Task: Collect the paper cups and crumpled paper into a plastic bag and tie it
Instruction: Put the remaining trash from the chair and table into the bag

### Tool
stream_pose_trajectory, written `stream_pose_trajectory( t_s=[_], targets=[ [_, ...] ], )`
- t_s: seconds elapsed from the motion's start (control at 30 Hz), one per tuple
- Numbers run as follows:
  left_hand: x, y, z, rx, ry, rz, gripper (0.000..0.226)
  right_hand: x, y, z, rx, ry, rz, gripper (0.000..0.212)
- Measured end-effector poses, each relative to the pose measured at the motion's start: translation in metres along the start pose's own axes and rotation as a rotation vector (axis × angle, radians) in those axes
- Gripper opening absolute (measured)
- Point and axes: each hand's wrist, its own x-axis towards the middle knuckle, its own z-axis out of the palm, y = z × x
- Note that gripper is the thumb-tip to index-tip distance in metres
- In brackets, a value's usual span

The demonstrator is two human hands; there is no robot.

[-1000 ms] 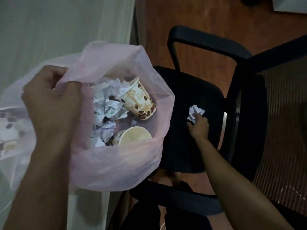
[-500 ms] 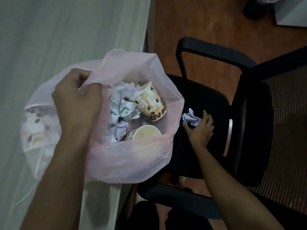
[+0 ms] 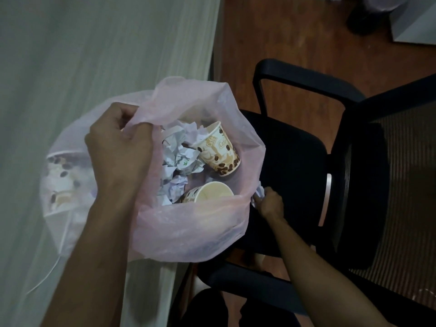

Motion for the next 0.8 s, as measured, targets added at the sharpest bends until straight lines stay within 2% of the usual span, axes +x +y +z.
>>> stream_pose_trajectory(
  t_s=[0.13, 0.27, 0.33, 0.4, 0.5, 0.67, 0.8],
  targets=[
    [-0.003, 0.002, -0.009, -0.001, 0.000, -0.027, 0.012, -0.035, -0.006, -0.008, 0.290, 0.043, 0.089, 0.035],
    [-0.005, 0.017, -0.028, 0.003, 0.017, -0.042, 0.010, -0.078, -0.039, -0.055, 0.592, 0.158, 0.061, 0.025],
    [-0.003, 0.027, -0.041, 0.004, 0.036, -0.040, 0.009, -0.100, -0.063, -0.088, 0.745, 0.240, 0.005, 0.023],
    [-0.002, 0.036, -0.054, -0.006, 0.049, -0.042, 0.008, -0.125, -0.091, -0.126, 0.796, 0.344, -0.069, 0.020],
    [-0.001, 0.046, -0.071, -0.008, 0.063, -0.064, 0.007, -0.163, -0.132, -0.170, 0.811, 0.406, -0.327, 0.009],
    [0.003, 0.054, -0.098, 0.022, 0.091, -0.100, 0.010, -0.213, -0.198, -0.182, 0.470, 0.216, -0.726, 0.020],
    [0.012, 0.063, -0.118, 0.058, 0.096, -0.137, 0.015, -0.232, -0.230, -0.167, 0.197, -0.228, -0.831, 0.056]
  ],
)
